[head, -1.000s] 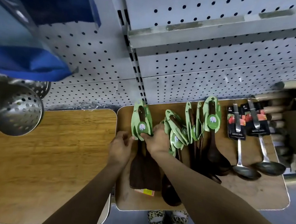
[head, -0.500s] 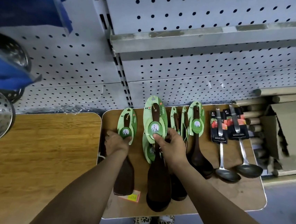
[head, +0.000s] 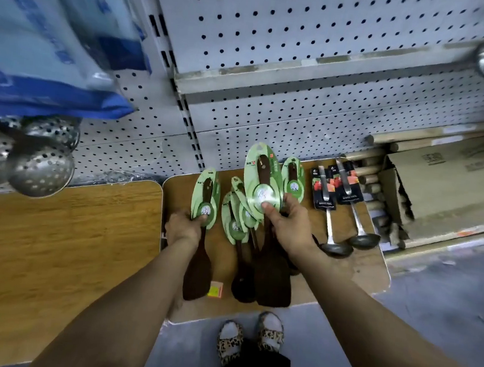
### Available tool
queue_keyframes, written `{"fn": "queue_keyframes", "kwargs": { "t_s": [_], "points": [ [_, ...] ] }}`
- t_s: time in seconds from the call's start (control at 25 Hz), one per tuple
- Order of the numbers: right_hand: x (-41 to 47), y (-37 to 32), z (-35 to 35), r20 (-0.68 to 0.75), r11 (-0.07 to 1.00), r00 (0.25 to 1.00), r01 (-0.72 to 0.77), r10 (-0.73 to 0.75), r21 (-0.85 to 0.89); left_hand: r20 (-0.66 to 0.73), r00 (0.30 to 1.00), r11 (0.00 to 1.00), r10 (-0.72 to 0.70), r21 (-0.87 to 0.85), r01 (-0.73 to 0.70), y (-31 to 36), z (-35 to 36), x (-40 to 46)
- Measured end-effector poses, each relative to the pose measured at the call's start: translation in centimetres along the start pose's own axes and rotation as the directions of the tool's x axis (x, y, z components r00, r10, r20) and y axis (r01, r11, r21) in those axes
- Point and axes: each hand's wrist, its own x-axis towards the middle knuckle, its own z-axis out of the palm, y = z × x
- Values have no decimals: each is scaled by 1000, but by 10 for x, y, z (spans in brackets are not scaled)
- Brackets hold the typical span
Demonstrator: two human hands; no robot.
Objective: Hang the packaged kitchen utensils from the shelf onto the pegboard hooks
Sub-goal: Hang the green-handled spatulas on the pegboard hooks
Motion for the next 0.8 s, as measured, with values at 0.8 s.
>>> {"fn": "queue_keyframes", "kwargs": {
  "t_s": [0.8],
  "points": [
    [-150, -102, -415, -331, 925, 886, 371, -325, 84, 118, 777, 702, 619, -526, -480, 217, 111, -404]
  ]
}}
